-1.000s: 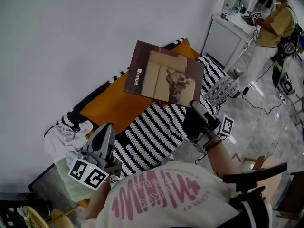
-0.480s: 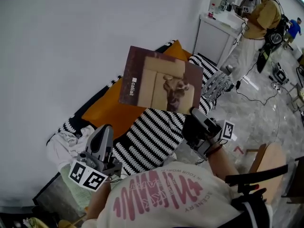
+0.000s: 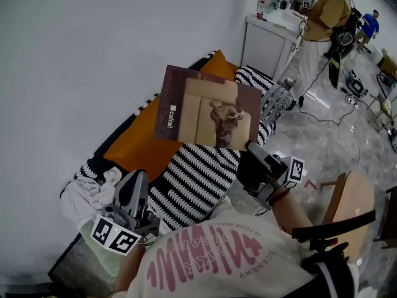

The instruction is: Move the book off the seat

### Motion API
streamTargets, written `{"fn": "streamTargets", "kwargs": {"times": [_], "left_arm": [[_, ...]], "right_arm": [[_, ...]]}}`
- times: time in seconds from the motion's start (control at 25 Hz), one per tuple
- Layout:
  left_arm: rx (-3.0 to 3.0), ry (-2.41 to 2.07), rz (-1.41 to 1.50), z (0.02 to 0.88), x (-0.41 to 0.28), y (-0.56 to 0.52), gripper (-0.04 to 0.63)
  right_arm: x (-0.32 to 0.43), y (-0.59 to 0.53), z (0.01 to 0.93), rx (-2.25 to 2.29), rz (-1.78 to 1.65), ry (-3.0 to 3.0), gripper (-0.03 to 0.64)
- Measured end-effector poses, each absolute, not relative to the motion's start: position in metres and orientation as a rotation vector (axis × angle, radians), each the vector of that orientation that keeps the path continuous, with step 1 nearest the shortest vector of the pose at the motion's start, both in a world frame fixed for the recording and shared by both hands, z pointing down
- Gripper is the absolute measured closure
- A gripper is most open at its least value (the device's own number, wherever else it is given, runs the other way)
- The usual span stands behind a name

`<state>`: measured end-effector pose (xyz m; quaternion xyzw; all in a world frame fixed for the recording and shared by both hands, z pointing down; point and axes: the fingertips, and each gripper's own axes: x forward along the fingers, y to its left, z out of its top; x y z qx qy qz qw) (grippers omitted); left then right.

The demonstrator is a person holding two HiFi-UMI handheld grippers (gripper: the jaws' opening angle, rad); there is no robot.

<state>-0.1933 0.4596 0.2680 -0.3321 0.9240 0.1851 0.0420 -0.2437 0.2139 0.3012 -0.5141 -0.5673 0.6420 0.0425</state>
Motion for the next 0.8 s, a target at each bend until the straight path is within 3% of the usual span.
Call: {"fn": "streamTargets", "kwargs": {"times": [0.8], "left_arm": [[-1.33,2.785,0.585,0.265,-0.236,0.37,0.588]], "right_arm": [[-0.223,0.105,0.285,-1.438,2.101,-2.041,0.458]]}}
